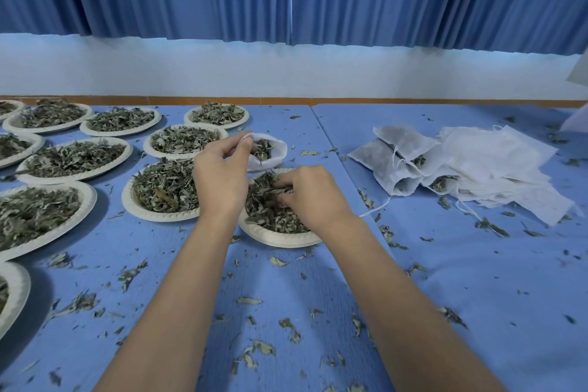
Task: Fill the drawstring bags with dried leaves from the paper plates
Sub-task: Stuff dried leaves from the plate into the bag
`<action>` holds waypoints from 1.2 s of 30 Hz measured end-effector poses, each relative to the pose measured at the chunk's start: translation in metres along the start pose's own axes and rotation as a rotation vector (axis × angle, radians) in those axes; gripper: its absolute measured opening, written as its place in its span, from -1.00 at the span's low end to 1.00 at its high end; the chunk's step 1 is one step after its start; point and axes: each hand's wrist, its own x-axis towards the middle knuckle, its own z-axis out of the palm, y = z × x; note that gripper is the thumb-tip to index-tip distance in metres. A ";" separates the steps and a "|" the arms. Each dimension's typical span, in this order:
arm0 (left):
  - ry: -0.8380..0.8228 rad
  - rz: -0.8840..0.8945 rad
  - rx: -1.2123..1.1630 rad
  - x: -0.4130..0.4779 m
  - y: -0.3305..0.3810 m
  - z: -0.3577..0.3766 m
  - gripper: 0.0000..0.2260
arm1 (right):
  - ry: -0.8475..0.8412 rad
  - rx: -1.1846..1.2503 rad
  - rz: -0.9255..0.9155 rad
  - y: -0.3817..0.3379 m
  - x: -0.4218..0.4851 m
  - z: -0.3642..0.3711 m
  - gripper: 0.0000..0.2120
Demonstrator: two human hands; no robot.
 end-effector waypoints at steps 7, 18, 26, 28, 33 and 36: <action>0.090 -0.009 -0.105 0.002 0.002 0.001 -0.82 | 0.136 0.161 0.044 0.007 0.003 -0.002 -0.80; 0.127 -0.075 -0.157 0.009 0.006 0.011 -0.80 | 0.155 0.353 0.089 0.020 0.003 -0.009 -0.82; 0.127 -0.063 -0.161 0.004 0.002 0.007 -0.81 | -0.048 0.221 0.004 0.016 0.006 -0.022 -0.40; 0.120 -0.059 -0.160 0.003 0.001 0.007 -0.83 | -0.171 0.165 0.000 0.014 0.004 -0.022 -0.20; 0.085 -0.033 -0.136 0.000 0.000 0.008 -0.86 | -0.317 0.122 -0.044 0.010 -0.003 -0.003 -0.12; 0.083 -0.024 -0.139 0.000 0.001 0.006 -0.78 | -0.238 0.065 -0.101 0.012 -0.002 0.005 -0.21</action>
